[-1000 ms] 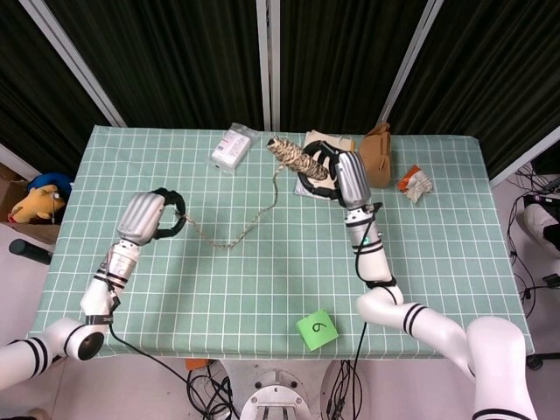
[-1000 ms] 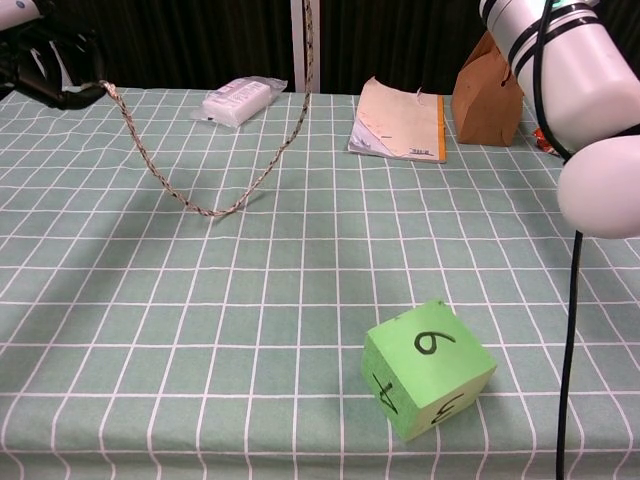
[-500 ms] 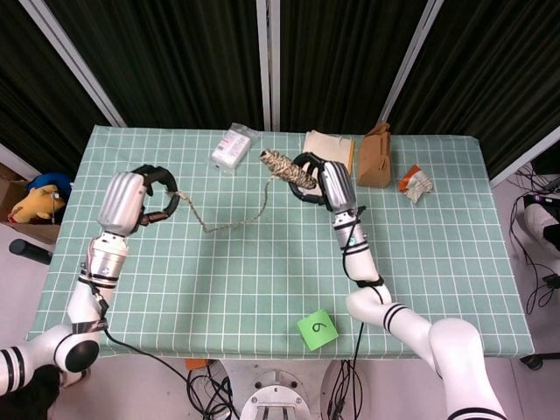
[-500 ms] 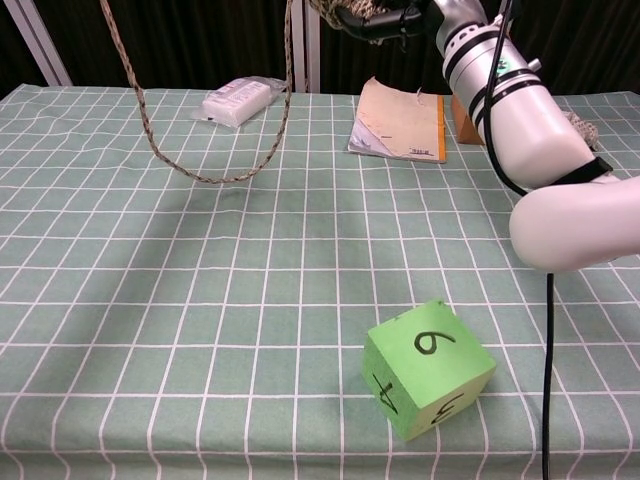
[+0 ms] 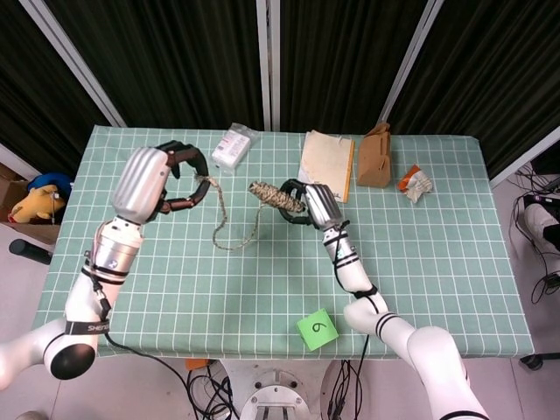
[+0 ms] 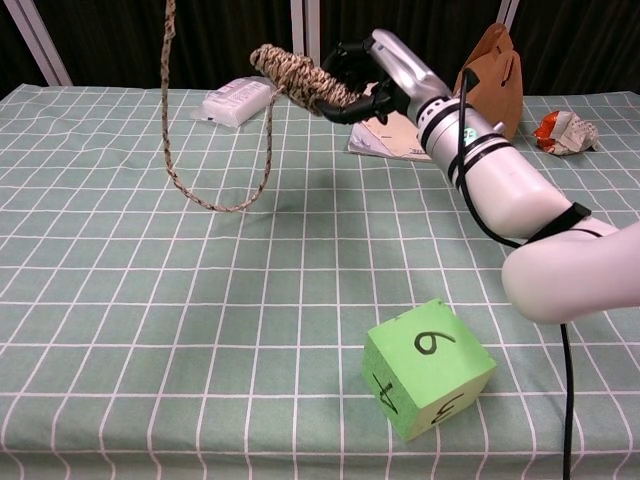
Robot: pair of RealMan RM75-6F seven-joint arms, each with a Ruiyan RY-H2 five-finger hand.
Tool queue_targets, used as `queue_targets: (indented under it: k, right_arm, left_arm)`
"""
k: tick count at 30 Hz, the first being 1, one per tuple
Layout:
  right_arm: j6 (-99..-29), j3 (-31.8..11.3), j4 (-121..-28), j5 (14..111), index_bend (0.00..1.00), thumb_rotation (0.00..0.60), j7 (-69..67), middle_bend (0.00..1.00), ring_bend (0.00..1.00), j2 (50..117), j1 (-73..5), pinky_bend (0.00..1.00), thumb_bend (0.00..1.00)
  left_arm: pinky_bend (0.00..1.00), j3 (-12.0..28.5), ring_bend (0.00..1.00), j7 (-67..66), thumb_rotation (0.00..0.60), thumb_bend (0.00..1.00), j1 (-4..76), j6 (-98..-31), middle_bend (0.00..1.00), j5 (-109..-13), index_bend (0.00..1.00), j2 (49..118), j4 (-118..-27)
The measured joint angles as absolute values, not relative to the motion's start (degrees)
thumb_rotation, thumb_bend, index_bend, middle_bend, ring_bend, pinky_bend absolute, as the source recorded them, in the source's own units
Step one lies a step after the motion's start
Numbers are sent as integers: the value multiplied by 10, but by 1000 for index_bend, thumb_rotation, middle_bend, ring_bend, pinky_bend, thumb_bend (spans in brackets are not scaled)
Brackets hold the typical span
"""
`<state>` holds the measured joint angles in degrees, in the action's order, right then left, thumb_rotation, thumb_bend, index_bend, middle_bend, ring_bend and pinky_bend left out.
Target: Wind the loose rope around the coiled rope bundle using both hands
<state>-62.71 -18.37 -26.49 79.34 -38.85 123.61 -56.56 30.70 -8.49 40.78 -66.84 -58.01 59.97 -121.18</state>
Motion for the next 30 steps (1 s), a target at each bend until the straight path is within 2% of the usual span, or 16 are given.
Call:
queue_targets:
  k: [5,12,18,24,30]
  right_arm:
    - [-637,-170,-250,804,935,600,-397,727,680,1247,-561,855,624]
    - [-626,-168,-241,804,935,600,-408,727,680,1256,-571,855,623]
    - [-620,-162,-236,809,935,600,-422,727,680,1268,-580,855,623]
    - [-619,-164,-225,808,935,600,-425,727,680,1278,-589,855,623]
    - [-582,-181,-215,792,935,600,-429,727,680,1285,-616,855,624]
  left_arm:
    - [625,344,491,-108,600,510,465,-647,567,-483,780,596,-1203]
    - [628,415,495,-116,600,518,567,-615,567,-274,781,585,-1165]
    - [629,458,498,-128,600,521,678,-602,574,-114,781,583,-1103]
    - [628,471,500,-146,600,538,757,-597,575,-12,783,594,-1037]
    - [629,468,505,-155,600,542,791,-608,577,2,784,610,-1037]
